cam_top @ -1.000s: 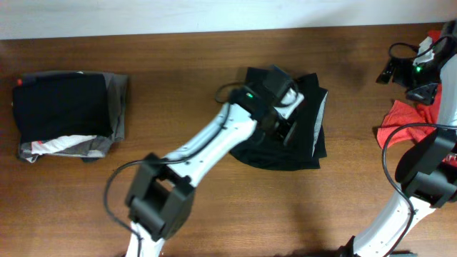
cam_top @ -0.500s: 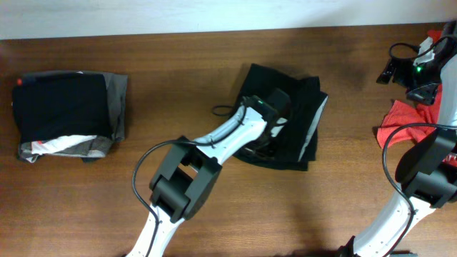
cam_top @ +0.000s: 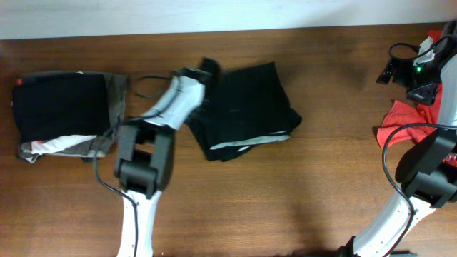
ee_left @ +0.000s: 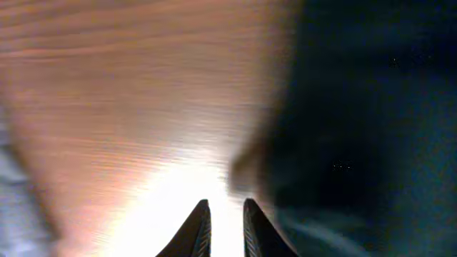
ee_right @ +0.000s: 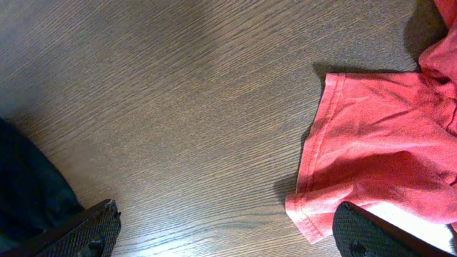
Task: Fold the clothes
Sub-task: 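Move the left gripper to the folded black shorts' left edge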
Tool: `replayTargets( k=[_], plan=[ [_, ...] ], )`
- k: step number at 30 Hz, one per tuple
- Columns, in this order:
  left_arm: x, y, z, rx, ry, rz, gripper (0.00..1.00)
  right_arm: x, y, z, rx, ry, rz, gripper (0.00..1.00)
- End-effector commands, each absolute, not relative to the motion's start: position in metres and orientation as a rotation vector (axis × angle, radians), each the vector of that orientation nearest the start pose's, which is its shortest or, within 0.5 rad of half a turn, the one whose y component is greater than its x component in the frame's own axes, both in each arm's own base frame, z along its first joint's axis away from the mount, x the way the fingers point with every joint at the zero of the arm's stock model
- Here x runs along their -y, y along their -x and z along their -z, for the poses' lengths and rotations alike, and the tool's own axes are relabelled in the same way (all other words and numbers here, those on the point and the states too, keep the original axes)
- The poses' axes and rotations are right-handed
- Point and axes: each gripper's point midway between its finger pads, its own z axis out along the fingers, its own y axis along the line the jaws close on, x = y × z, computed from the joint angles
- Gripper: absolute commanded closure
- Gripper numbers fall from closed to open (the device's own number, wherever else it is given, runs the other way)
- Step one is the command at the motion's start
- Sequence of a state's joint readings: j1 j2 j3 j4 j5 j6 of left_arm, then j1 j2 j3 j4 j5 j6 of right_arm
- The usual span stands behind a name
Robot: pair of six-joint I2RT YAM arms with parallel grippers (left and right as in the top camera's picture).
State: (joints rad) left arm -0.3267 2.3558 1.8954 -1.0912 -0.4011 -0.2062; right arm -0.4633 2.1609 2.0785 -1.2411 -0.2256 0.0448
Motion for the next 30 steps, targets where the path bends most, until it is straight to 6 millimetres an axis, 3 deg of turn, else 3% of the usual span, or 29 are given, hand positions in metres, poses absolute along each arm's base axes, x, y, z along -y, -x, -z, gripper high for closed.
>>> replayTargets(
  k=[1,3,6,8,10,13,17,22,25,30],
  plan=[
    [0.078,-0.479,-0.056,-2.899,-0.099,-0.521,0.82,0.181,-0.444,-0.157,-2.723,-0.654,-0.220,0.01],
    [0.092,-0.479,-0.088,-2.923,-0.082,-0.361,0.78,0.181,-0.444,-0.157,-2.723,-0.654,-0.220,0.01],
    [0.126,-0.468,-0.122,-2.976,-0.103,-0.039,0.53,0.181,-0.444,-0.157,-2.723,-0.654,-0.219,0.01],
    [0.148,-0.458,-0.136,-3.001,-0.126,0.142,0.51,0.181,-0.444,-0.157,-2.723,-0.654,-0.220,0.01],
    [0.159,-0.449,-0.137,-3.028,-0.116,0.191,0.49,0.181,-0.444,-0.157,-2.723,-0.654,-0.220,0.01],
    [0.166,-0.435,-0.126,-3.089,-0.044,0.171,0.40,0.181,-0.444,-0.157,-2.723,-0.654,-0.220,0.01],
    [0.180,-0.409,-0.103,-3.188,0.117,0.122,0.39,0.181,-0.444,-0.157,-2.723,-0.653,-0.219,0.01],
    [0.212,-0.388,-0.064,-3.226,0.092,0.090,0.38,0.181,-0.444,-0.157,-2.723,-0.654,-0.220,0.01],
    [0.221,-0.381,-0.047,-3.231,0.134,0.070,0.38,0.181,-0.444,-0.157,-2.723,-0.654,-0.220,0.01],
    [0.215,-0.385,-0.036,-3.205,0.255,0.029,0.38,0.181,-0.444,-0.157,-2.723,-0.654,-0.220,0.01]
  ],
)
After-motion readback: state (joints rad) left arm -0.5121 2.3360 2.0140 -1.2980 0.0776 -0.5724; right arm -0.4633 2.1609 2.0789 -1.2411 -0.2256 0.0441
